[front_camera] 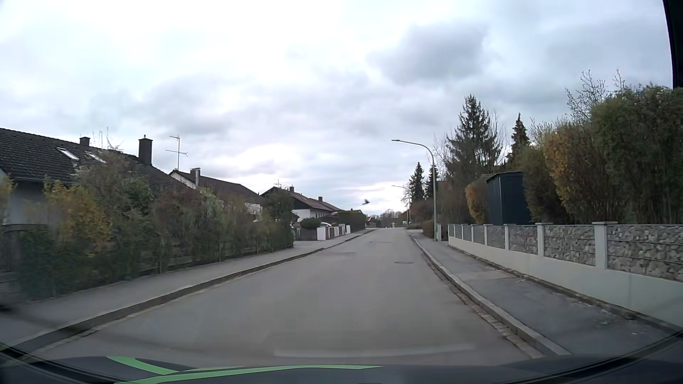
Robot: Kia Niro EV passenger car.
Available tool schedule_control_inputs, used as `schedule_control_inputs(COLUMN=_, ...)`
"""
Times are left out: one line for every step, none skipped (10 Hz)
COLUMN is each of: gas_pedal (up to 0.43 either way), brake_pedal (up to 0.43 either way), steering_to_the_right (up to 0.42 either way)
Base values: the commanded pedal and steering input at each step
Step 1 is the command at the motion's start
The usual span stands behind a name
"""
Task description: Follow the waypoints while adhering to traffic rules and regulations
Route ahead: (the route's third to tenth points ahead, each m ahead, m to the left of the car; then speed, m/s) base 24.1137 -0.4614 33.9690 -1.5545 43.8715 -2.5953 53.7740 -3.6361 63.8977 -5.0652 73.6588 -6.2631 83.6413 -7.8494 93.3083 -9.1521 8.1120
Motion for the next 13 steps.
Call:
schedule_control_inputs(gas_pedal=0.118, brake_pedal=0.0, steering_to_the_right=0.052)
schedule_control_inputs(gas_pedal=0.118, brake_pedal=0.0, steering_to_the_right=0.051)
schedule_control_inputs(gas_pedal=0.118, brake_pedal=0.0, steering_to_the_right=0.048)
schedule_control_inputs(gas_pedal=0.118, brake_pedal=0.0, steering_to_the_right=0.047)
schedule_control_inputs(gas_pedal=0.118, brake_pedal=0.0, steering_to_the_right=0.044)
schedule_control_inputs(gas_pedal=0.118, brake_pedal=0.0, steering_to_the_right=0.04)
schedule_control_inputs(gas_pedal=0.118, brake_pedal=0.0, steering_to_the_right=0.039)
schedule_control_inputs(gas_pedal=0.118, brake_pedal=0.0, steering_to_the_right=0.038)
schedule_control_inputs(gas_pedal=0.118, brake_pedal=0.0, steering_to_the_right=0.037)
schedule_control_inputs(gas_pedal=0.118, brake_pedal=0.0, steering_to_the_right=0.037)
schedule_control_inputs(gas_pedal=0.118, brake_pedal=0.0, steering_to_the_right=0.034)
schedule_control_inputs(gas_pedal=0.118, brake_pedal=0.0, steering_to_the_right=0.029)
schedule_control_inputs(gas_pedal=0.118, brake_pedal=0.0, steering_to_the_right=0.025)
